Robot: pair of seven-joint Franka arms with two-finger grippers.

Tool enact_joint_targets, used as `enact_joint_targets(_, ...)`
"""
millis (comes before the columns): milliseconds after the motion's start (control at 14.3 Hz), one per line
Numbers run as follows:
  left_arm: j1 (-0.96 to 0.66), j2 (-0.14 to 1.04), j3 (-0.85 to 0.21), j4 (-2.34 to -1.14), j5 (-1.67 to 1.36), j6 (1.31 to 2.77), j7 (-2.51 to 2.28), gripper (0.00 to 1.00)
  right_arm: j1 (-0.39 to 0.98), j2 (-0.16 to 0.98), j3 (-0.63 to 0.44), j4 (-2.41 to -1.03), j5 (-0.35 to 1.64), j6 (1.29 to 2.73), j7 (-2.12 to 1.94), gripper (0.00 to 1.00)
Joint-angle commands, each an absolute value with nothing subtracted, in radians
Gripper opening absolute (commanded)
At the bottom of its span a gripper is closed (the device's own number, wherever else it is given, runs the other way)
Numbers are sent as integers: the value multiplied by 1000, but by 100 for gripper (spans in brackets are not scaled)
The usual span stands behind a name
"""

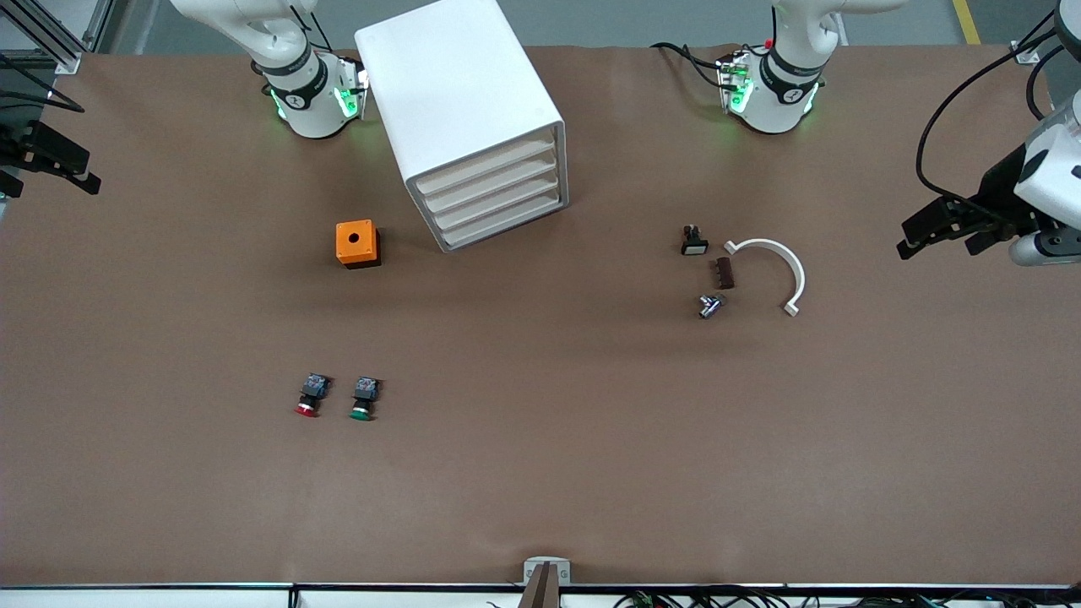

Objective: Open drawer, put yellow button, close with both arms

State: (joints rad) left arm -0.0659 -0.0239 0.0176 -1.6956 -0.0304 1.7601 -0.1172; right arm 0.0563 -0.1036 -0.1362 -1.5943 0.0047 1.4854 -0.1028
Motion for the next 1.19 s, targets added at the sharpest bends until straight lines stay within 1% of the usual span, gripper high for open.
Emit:
enact_joint_targets(0, -78, 21, 18, -1606, 25, 1715, -114, 100, 60, -130, -137, -1621, -5, 1493, -101, 100)
enact_joint_targets(490, -78, 18, 15, -1597, 20, 1690, -117, 100, 57, -129, -137, -1621, -5, 1499, -101, 100)
enact_joint_targets(840, -84, 21, 0, -1523, 12, 1651, -129, 100, 61, -132, -137, -1623, -3, 1499, -101, 100)
enact_joint_targets(1121, -84, 25, 0, -1522, 5, 1609, -149, 100, 61, -133, -137, -1623, -2, 1499, -100, 100)
